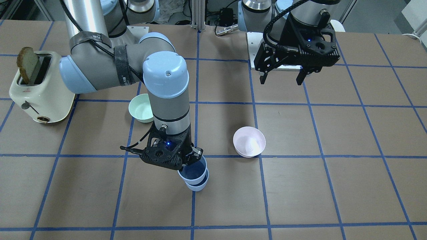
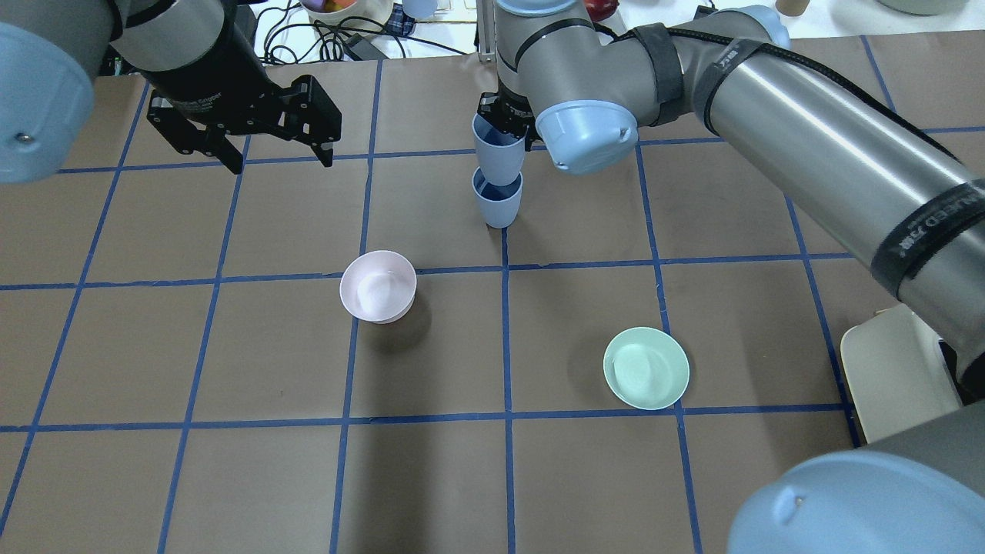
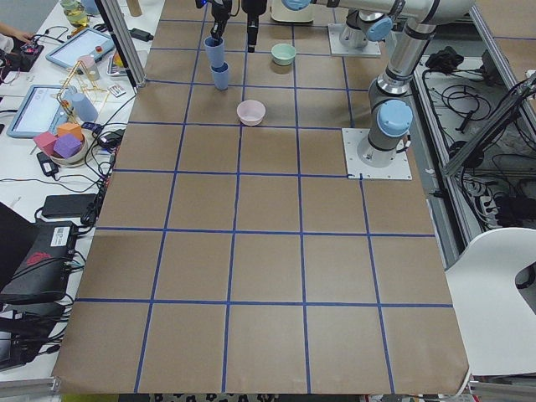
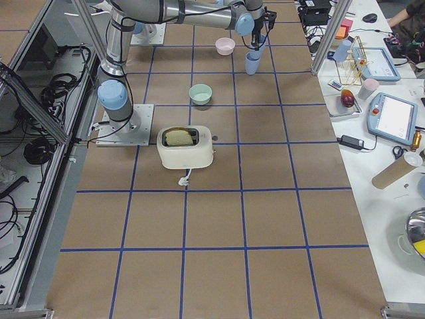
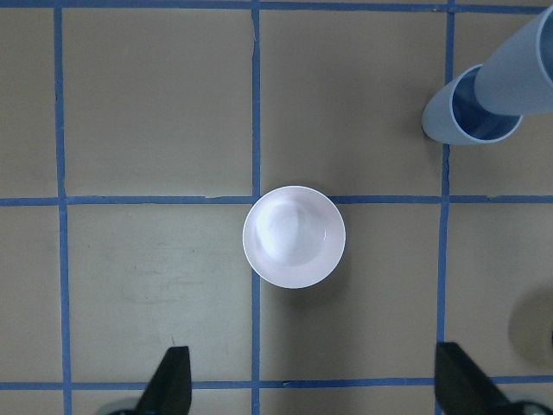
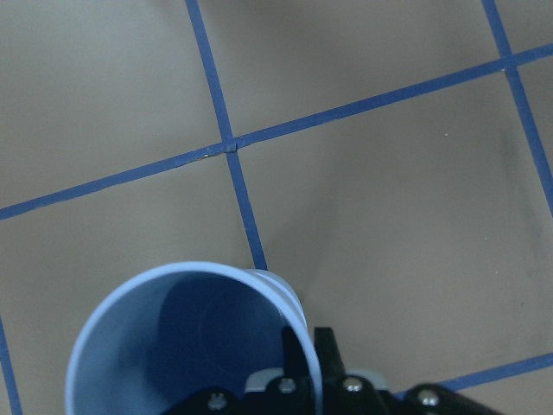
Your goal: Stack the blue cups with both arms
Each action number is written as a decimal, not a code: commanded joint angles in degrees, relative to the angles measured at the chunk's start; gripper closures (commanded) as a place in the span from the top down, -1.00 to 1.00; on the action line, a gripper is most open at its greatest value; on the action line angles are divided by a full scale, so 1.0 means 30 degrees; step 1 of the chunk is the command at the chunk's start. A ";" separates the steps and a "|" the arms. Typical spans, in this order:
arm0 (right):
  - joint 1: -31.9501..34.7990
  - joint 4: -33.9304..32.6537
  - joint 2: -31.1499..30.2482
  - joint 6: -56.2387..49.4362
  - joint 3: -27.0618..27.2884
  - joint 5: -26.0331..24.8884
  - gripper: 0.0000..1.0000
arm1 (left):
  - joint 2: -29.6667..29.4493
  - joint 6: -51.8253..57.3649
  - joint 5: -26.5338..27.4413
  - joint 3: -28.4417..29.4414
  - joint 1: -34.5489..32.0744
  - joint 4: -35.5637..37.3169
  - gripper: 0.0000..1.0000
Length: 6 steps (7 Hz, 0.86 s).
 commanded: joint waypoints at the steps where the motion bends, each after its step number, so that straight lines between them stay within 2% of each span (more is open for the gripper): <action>1: 0.0118 0.0061 0.0033 0.0047 0.0044 0.0035 -1.00 | 0.0000 0.0000 0.0001 -0.0023 0.0004 -0.0023 1.00; 3: 0.0148 0.0120 0.0238 -0.0011 0.0103 0.0007 -1.00 | 0.0000 0.0000 0.0001 0.0006 0.0004 0.0006 1.00; 4: 0.0148 0.0062 0.0268 -0.0040 0.0103 0.0035 -0.68 | 0.0000 0.0000 0.0001 0.0006 0.0004 -0.0023 1.00; 5: 0.0148 0.0061 0.0297 -0.0099 0.0103 -0.0109 0.48 | 0.0000 0.0000 0.0001 0.0006 0.0005 0.0006 1.00; 6: 0.0148 0.0032 0.0268 -0.0070 0.0074 -0.0169 0.67 | 0.0058 0.0000 0.0001 -0.0023 0.0005 -0.0023 1.00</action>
